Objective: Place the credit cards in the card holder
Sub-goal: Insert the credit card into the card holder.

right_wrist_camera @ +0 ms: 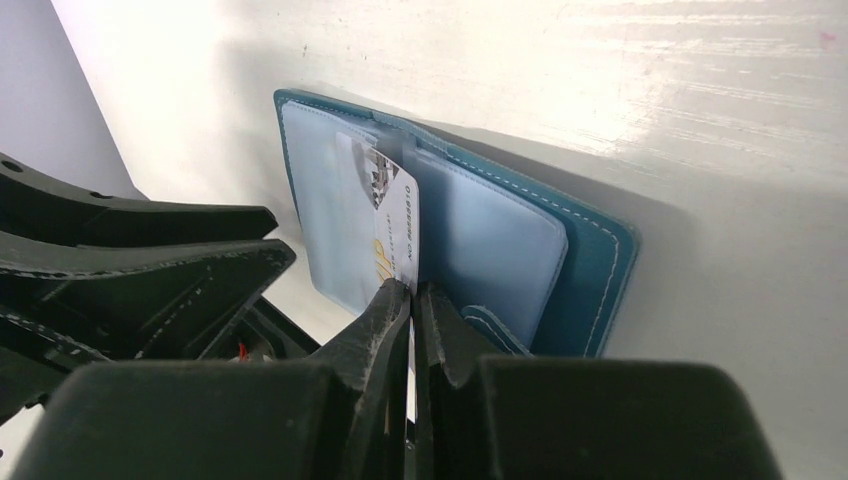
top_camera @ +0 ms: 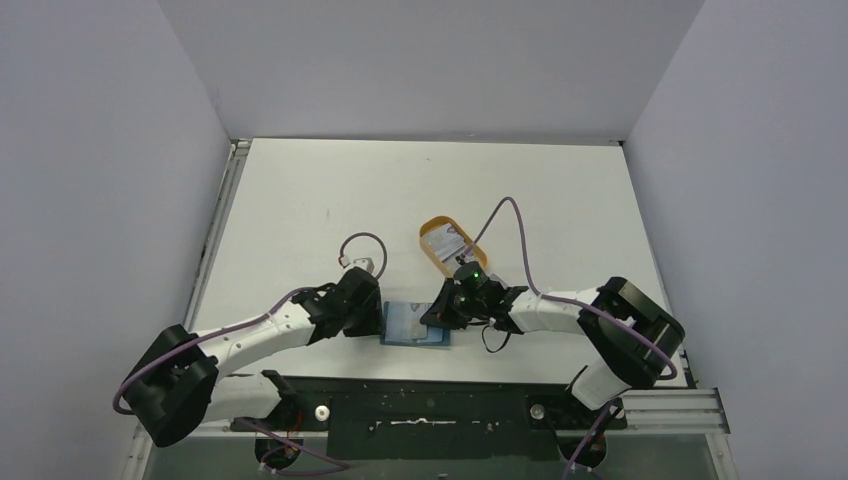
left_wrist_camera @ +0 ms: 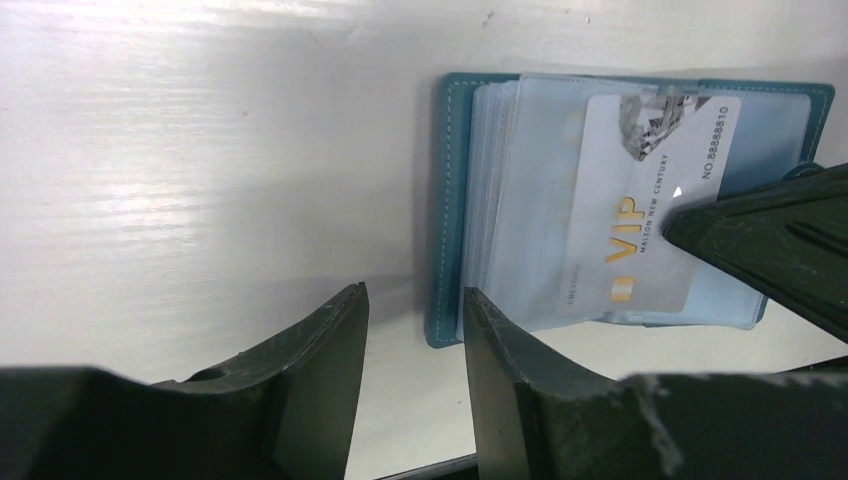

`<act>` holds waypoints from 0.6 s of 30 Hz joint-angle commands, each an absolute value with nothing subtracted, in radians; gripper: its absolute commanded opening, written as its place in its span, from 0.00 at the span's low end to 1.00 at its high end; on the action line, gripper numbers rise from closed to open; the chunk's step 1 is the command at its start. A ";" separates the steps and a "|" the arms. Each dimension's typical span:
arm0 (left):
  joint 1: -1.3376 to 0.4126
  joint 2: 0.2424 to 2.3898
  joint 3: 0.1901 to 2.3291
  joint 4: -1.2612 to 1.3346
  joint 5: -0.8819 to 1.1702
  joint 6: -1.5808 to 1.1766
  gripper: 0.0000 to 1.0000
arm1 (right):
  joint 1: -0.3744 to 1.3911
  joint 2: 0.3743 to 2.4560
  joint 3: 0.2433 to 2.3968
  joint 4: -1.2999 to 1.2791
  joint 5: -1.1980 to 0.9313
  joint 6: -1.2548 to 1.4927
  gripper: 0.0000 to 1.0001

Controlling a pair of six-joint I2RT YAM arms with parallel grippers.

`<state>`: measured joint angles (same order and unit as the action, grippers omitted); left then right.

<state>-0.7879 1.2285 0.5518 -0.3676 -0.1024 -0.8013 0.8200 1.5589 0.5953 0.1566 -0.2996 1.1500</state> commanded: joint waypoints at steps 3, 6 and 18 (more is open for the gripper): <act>-0.745 1.195 0.539 -0.342 -0.142 -0.835 0.32 | 0.833 1.591 0.614 0.110 -0.221 1.117 0.00; -0.733 1.243 0.554 -0.341 -0.137 -0.836 0.25 | 0.838 1.599 0.619 0.109 -0.222 1.117 0.00; -0.727 1.399 0.565 -0.232 -0.028 -0.812 0.00 | 0.863 1.633 0.660 0.110 -0.224 1.111 0.00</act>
